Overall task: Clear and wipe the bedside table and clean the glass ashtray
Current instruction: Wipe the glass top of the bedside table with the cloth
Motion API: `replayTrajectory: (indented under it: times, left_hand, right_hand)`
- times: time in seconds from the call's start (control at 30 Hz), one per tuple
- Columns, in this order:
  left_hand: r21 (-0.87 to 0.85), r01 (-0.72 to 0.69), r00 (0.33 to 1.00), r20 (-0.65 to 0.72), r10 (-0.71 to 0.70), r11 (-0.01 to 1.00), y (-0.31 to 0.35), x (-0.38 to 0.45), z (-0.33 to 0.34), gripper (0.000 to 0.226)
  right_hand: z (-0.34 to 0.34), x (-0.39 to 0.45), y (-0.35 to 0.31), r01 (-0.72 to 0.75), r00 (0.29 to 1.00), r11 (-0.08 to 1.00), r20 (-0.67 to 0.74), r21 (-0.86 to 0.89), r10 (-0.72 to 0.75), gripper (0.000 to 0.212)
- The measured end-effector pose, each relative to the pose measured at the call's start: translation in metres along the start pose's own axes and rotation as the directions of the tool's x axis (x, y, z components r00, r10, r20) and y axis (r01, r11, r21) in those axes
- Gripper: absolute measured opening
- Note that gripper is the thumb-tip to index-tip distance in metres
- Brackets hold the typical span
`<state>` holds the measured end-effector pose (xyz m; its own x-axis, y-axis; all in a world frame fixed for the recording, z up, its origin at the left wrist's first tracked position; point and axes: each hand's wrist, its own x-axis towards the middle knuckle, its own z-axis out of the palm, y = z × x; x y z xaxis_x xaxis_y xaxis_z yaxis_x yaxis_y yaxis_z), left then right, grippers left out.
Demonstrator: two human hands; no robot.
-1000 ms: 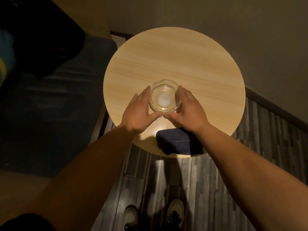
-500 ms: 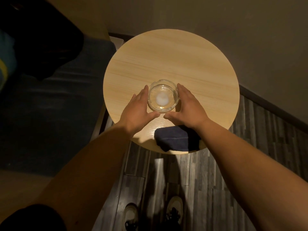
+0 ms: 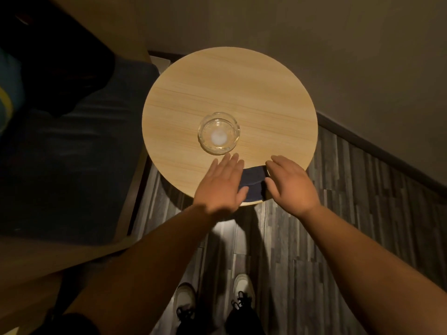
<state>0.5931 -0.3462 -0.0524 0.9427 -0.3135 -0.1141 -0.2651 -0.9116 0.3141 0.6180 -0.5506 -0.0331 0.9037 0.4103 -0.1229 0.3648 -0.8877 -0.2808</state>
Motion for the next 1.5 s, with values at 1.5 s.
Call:
replayTrajectory:
  times: [1.5]
  left_hand:
    - [-0.01,0.727,0.676,-0.166,-0.718,0.686,-0.057,-0.499,-0.006,0.066]
  right_hand:
    - [0.114,-0.133,-0.366,0.606,0.788,0.763,0.305,-0.227,-0.535,0.073]
